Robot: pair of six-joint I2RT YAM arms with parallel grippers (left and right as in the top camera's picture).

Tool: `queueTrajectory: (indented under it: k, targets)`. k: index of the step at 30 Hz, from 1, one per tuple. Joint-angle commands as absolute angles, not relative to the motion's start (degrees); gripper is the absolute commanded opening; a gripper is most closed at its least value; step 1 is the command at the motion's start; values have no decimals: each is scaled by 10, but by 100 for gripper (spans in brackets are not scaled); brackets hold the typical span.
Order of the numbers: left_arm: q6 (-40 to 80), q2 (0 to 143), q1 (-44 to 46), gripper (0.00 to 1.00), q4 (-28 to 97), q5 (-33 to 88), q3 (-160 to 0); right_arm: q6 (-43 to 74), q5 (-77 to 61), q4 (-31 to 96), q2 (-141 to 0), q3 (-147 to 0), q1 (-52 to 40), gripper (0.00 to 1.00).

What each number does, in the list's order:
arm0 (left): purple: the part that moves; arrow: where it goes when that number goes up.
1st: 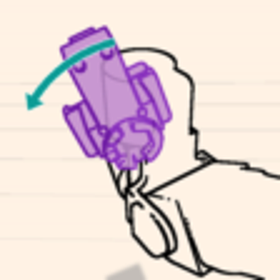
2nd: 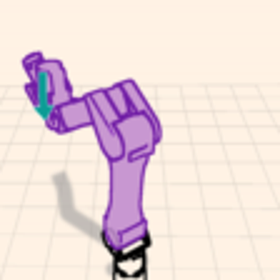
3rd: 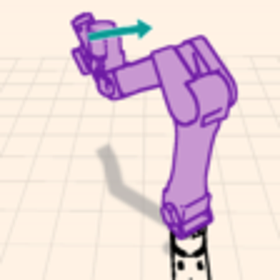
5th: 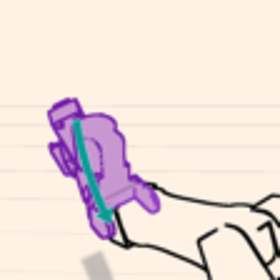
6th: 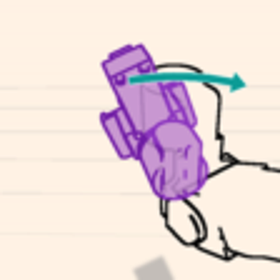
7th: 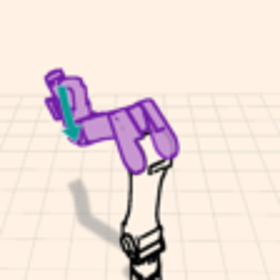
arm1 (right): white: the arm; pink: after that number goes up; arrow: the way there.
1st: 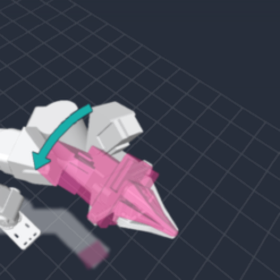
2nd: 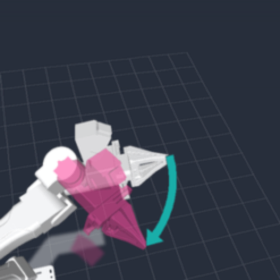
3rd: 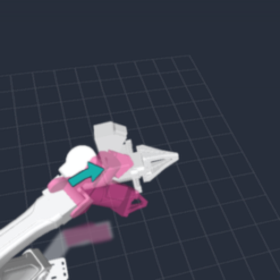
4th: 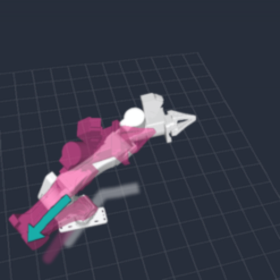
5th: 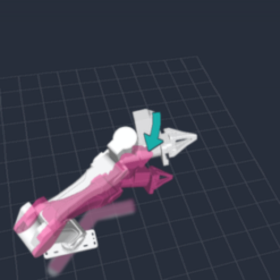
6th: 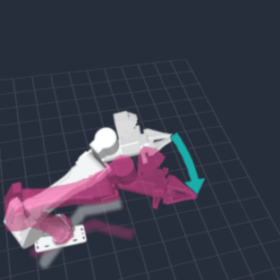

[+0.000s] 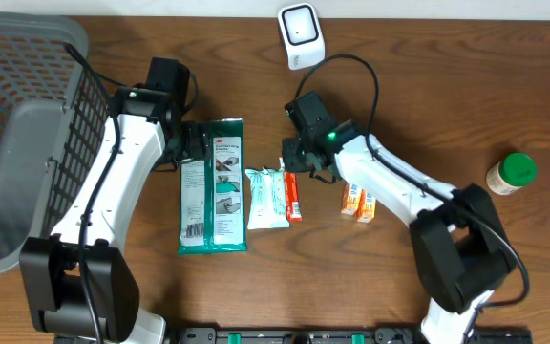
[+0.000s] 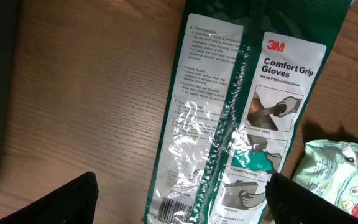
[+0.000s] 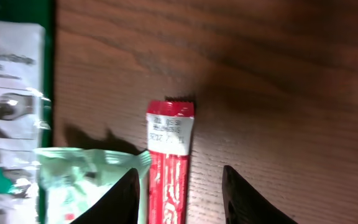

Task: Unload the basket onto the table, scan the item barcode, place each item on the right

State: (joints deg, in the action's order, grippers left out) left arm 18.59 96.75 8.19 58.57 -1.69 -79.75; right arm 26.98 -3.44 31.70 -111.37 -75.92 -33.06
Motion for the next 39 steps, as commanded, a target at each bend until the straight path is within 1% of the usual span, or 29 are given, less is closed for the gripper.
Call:
queueTrajectory:
  k: [1, 6, 13, 17, 21, 27, 32, 39]
  targets:
    - [185, 966, 81, 87, 589, -22, -806, 274, -54, 308, -1142, -761, -333, 37]
    - [185, 966, 81, 87, 589, -22, -806, 274, -78, 288, -1167, -761, -334, 36]
    - [185, 966, 81, 87, 589, -22, -806, 273, -76, 285, -1178, -761, -332, 24]
    - [185, 966, 81, 87, 589, -22, -806, 271, -76, 285, -1178, -761, -326, 21]
    - [185, 966, 81, 87, 589, -22, -806, 254, -76, 288, -1177, -761, -312, 1]
    - [185, 966, 81, 87, 589, -22, -806, 237, -78, 309, -1168, -761, -273, 1]
    - [185, 966, 81, 87, 589, -22, -806, 203, -69, 324, -1121, -761, -251, 1]
    - [185, 966, 81, 87, 589, -22, -806, 211, 113, 357, -1049, -761, -264, 1]
